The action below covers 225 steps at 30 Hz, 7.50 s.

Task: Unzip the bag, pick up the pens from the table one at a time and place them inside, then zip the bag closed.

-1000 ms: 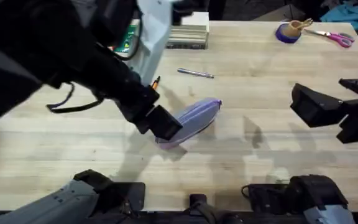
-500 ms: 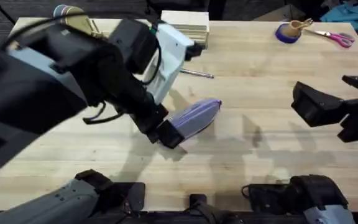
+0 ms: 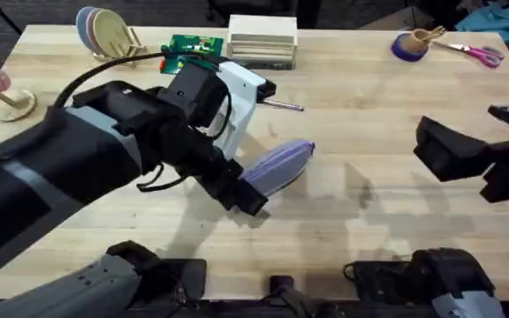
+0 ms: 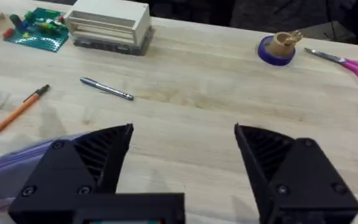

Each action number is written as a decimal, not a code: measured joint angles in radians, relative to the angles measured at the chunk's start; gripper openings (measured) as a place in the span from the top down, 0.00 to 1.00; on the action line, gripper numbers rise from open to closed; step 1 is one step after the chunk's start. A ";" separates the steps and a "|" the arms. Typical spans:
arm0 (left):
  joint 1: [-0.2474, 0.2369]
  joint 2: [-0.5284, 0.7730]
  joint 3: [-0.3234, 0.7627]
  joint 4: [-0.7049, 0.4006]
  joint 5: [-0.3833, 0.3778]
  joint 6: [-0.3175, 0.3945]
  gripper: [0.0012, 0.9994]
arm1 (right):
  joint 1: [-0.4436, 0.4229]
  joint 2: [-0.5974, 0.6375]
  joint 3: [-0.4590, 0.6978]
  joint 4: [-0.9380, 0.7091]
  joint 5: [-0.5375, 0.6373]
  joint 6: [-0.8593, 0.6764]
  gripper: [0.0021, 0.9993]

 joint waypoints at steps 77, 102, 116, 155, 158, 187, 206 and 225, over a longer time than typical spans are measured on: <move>0.000 -0.003 0.005 -0.001 -0.024 0.019 0.96 | 0.000 0.815 0.034 0.164 -0.541 -0.659 0.00; 0.000 -0.003 0.005 -0.001 -0.024 0.020 0.96 | 0.052 0.959 0.035 0.152 -0.719 -1.066 0.00; 0.000 -0.003 0.005 -0.001 -0.024 0.020 0.96 | 0.088 1.094 0.035 0.239 -0.729 -1.066 0.04; 0.003 -0.003 0.005 -0.002 -0.026 0.020 0.96 | 0.136 1.109 0.055 0.259 -0.709 -1.069 0.97; 0.003 -0.003 0.005 0.001 -0.022 0.020 0.96 | 0.140 1.054 0.056 0.252 -0.698 -1.069 0.97; 0.003 -0.003 0.005 0.022 -0.013 0.035 0.96 | 0.471 0.964 0.090 0.223 -0.612 -1.084 0.97; 0.003 -0.003 0.000 0.045 0.001 0.104 0.96 | 0.660 1.048 0.093 0.416 -0.602 -0.939 0.67; 0.003 -0.003 -0.001 0.063 0.001 0.111 0.92 | 0.471 0.807 0.099 0.171 -0.563 -0.925 0.19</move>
